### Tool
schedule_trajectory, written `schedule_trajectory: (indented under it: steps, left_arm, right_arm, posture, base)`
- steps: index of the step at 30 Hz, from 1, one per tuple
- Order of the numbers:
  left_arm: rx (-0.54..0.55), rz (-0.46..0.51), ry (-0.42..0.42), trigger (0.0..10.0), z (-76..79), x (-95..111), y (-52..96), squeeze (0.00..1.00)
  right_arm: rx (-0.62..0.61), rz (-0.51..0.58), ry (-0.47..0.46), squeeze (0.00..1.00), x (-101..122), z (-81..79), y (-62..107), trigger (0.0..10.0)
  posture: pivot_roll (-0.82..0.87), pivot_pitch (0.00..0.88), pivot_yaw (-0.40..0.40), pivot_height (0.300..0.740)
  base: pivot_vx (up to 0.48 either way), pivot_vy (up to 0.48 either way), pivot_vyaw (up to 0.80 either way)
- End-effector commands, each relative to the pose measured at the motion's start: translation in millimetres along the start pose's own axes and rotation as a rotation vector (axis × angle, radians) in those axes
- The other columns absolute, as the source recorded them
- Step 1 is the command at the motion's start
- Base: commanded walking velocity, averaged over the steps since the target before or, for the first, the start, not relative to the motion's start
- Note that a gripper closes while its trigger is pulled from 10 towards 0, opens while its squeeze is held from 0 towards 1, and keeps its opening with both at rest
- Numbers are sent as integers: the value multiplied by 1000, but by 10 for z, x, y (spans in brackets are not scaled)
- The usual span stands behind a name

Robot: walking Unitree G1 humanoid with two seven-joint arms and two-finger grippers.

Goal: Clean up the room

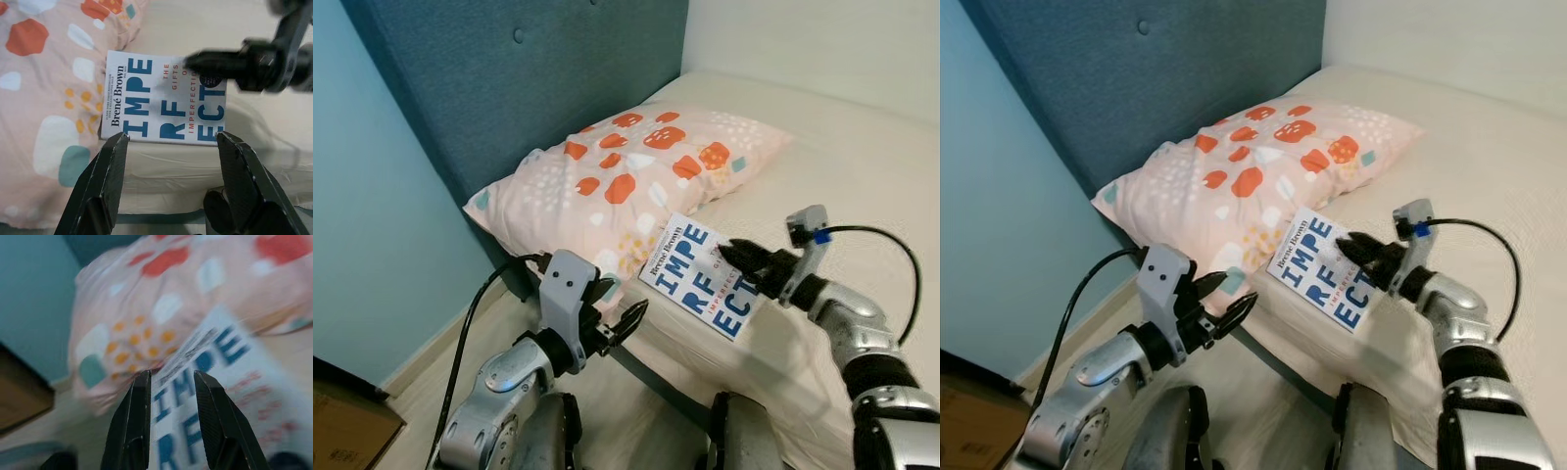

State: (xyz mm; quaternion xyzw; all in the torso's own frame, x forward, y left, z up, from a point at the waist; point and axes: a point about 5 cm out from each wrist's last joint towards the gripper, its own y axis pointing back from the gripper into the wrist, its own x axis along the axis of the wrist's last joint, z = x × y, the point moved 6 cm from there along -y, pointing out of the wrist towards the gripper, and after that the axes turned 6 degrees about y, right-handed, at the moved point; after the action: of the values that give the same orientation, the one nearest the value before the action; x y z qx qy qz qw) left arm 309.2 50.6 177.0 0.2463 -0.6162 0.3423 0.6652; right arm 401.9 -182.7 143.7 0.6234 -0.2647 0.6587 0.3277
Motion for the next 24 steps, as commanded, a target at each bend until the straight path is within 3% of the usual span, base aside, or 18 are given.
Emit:
schedule_trajectory:
  steps: [1,2,4,7,10,14,24]
  left_arm:
    - [9,-43,27,10000,-22,-122,58,0]
    - [9,-43,27,10000,-22,-122,58,0]
    - [2,-53,32,10000,-11,-146,59,0]
    - [-4,-55,32,10000,0,-150,54,0]
    - [-6,-55,32,10000,6,-150,51,0]
    - [-9,-48,35,10000,19,-138,48,0]
    - [-57,-44,37,10000,103,-120,42,0]
  right_arm:
    - [57,-138,2,0,-386,-263,-77,10000]
    - [57,-138,2,0,-386,-263,-77,10000]
    - [42,-251,-23,0,-692,-370,-80,10000]
    - [38,-319,-44,0,-854,-401,-25,10000]
    - [38,-346,-44,0,-905,-404,6,10000]
    - [-52,-369,-2,0,-877,-219,62,10000]
    - [-94,-374,26,0,-838,-116,86,10000]
  posture:
    - [172,288,48,567]
    - [172,288,48,567]
    - [172,288,48,567]
    - [176,293,52,567]
    - [177,295,51,567]
    - [173,296,48,567]
    - [170,296,44,567]
  base:
    - [0,0,0]
    - [0,0,0]
    - [0,0,0]
    - [0,0,0]
    - [0,0,0]
    - [0,0,0]
    - [0,0,0]
